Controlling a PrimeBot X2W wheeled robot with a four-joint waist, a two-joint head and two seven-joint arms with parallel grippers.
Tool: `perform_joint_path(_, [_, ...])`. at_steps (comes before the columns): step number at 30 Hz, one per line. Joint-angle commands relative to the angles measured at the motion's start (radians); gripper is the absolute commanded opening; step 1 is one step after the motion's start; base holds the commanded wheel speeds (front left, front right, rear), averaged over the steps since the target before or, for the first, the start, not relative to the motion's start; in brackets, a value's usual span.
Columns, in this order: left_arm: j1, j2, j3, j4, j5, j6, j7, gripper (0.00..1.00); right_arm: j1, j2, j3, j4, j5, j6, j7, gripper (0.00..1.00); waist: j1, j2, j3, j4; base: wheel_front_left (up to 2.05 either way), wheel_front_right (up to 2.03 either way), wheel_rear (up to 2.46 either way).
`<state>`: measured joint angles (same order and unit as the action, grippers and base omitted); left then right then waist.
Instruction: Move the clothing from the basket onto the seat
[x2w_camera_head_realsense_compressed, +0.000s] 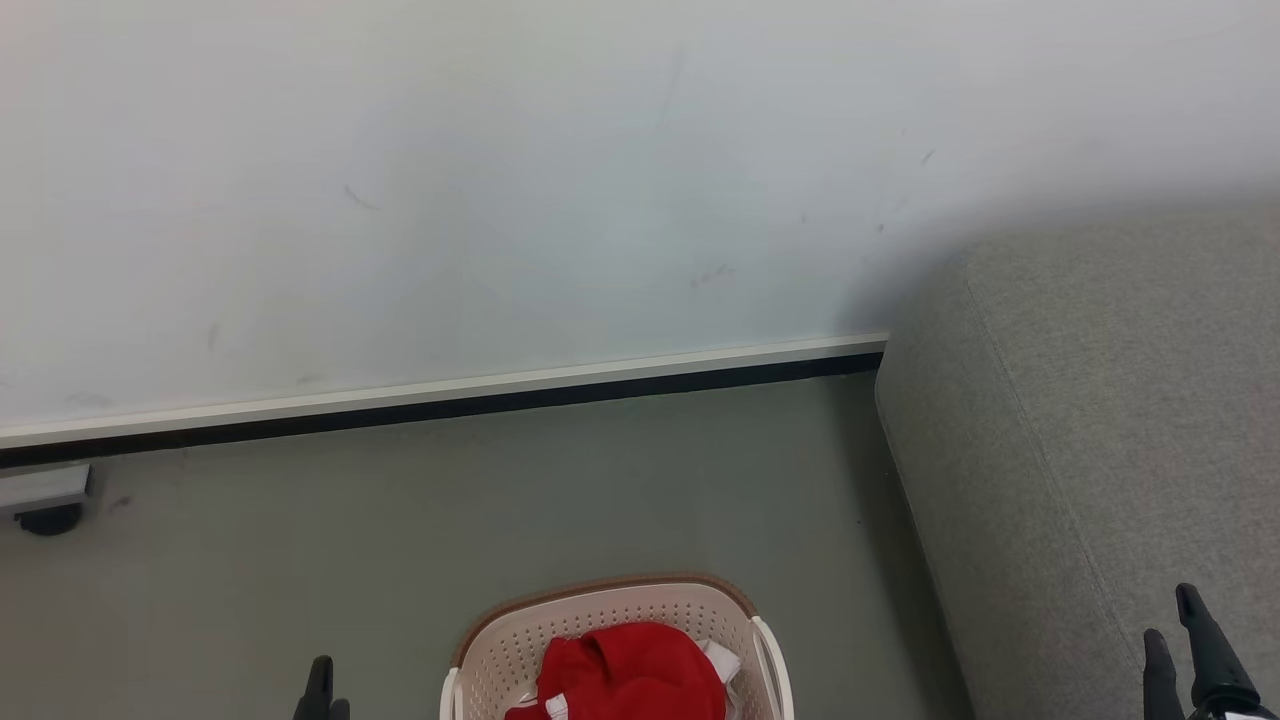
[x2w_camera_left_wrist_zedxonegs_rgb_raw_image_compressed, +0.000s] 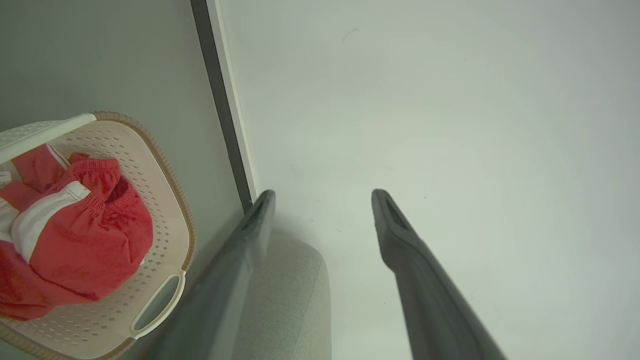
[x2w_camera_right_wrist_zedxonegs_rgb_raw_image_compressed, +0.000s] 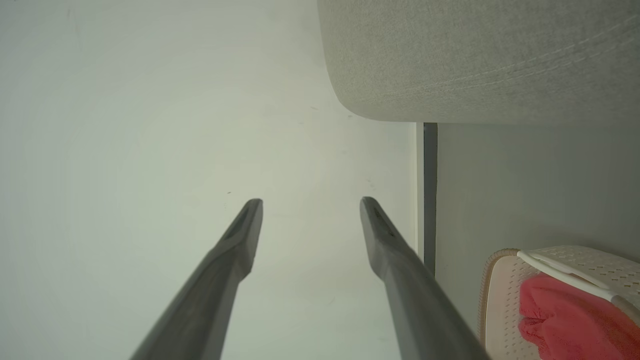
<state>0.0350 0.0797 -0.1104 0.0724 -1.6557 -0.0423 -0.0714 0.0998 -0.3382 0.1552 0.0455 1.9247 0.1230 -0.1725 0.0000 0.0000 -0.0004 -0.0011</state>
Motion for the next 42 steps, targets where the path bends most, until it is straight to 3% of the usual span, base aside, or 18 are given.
perform_joint_path(1, [-0.019,0.0,0.002,-0.008,0.014,-0.004,-0.005,1.0,-0.02,-0.005,-0.005,-0.013,-0.016,0.002,-0.005,1.0,0.0,0.0,0.0,0.0,0.0,0.0,0.0])
perform_joint_path(7, [-0.03,-0.002,0.009,0.003,0.077,-0.004,-0.021,1.0,-0.039,0.02,-0.013,0.012,-0.095,0.003,-0.012,1.0,0.0,0.0,0.0,0.0,0.0,0.0,0.0])
perform_joint_path(21, [-0.05,-0.007,0.006,0.015,0.34,0.005,-0.052,1.0,-0.075,0.069,-0.011,0.054,-0.332,0.004,-0.026,1.0,0.0,0.0,0.0,0.001,0.0,0.0,0.0])
perform_joint_path(42, [-0.087,-0.009,0.0,0.068,0.762,0.008,-0.094,1.0,-0.094,0.135,-0.001,0.049,-0.841,0.006,0.064,1.0,0.0,0.0,0.0,0.002,0.0,0.0,0.0])
